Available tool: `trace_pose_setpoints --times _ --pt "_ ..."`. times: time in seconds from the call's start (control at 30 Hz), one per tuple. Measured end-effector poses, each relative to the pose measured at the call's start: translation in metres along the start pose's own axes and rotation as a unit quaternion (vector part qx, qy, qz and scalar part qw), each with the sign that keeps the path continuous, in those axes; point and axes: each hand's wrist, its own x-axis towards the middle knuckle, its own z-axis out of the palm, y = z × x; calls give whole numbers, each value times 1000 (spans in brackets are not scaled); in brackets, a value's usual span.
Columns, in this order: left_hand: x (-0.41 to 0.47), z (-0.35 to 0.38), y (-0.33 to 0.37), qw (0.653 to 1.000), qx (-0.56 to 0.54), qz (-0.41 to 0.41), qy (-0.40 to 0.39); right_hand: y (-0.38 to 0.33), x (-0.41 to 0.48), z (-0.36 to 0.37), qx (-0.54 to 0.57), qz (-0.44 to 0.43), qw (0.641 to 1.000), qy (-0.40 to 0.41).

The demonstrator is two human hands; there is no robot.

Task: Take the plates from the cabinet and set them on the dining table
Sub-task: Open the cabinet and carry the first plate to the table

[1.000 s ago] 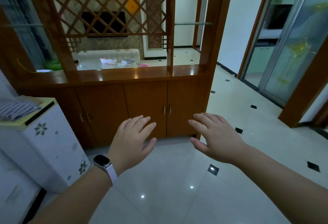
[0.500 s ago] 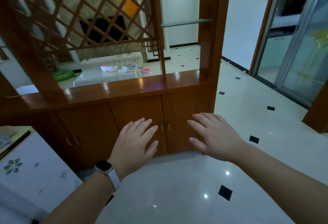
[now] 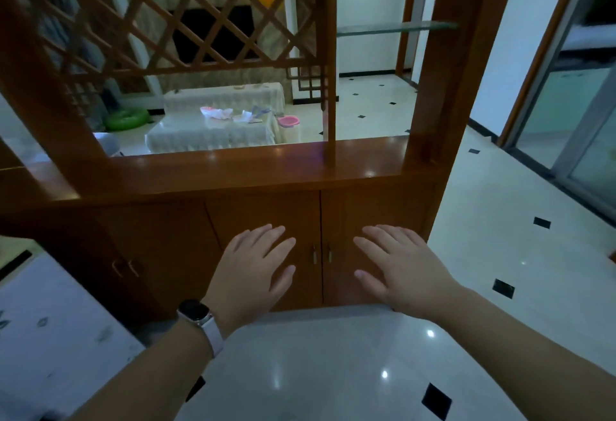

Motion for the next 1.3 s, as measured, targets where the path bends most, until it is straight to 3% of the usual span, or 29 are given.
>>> trace_pose_setpoints --times 0.33,0.57,0.93,1.3 --pt "104 80 -134 999 -41 18 -16 16 153 55 -49 40 998 -31" --pt "145 130 -197 996 -79 35 -36 14 217 95 -23 64 996 -53" --pt "172 228 -202 986 -117 41 -109 55 245 181 14 58 992 -110" --pt "188 371 -149 950 -219 -88 -205 123 259 331 125 99 962 -223"
